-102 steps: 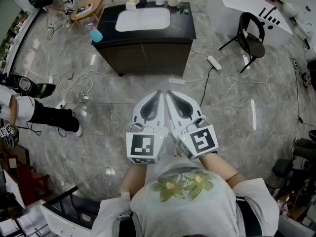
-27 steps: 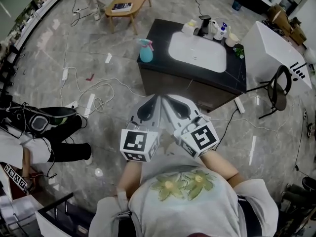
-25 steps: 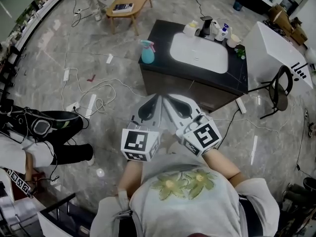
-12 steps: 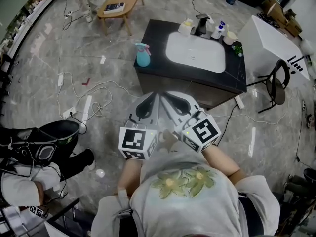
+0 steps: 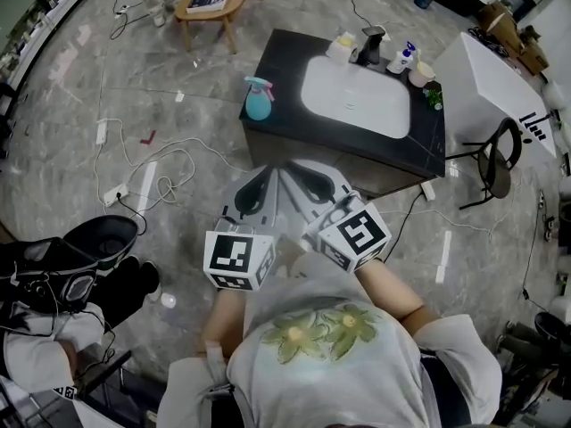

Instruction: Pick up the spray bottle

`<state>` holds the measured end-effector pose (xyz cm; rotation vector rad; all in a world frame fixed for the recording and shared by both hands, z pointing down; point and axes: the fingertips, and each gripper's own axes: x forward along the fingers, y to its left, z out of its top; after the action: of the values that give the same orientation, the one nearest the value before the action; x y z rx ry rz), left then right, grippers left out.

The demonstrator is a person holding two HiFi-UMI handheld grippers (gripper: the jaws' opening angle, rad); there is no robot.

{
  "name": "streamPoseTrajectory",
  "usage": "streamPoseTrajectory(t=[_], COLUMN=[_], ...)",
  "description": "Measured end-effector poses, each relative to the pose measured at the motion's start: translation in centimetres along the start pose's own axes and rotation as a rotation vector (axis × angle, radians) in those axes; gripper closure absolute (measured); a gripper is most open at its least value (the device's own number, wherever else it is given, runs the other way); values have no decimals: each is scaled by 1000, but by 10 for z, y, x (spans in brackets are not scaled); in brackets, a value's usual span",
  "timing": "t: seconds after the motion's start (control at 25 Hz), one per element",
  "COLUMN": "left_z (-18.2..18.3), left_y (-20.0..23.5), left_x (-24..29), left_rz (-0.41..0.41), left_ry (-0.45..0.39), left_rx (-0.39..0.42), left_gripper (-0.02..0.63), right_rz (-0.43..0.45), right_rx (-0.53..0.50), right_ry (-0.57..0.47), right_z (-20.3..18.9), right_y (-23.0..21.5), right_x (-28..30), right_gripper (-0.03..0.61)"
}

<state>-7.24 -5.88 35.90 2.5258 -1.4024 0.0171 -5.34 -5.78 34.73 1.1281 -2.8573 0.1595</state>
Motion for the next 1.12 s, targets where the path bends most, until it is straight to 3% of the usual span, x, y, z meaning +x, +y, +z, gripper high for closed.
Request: streamPoseTrajectory(t=[0.56,0.76,1.12], left_z=[2,18,7], left_y=[48,58,84], left_x=[36,57,90], left_rz=[50,19,37], left_ry=[48,23,90], left_rx=[7,43,2], left_gripper=[606,606,606], right_rz=[23,5,17], right_rx=[0,-18,33], right_ry=[22,29,80], right_z=[-4,-2,-18], right_y=[-35,-58,-89], right_x=[56,73,107], right_gripper=[555,555,554])
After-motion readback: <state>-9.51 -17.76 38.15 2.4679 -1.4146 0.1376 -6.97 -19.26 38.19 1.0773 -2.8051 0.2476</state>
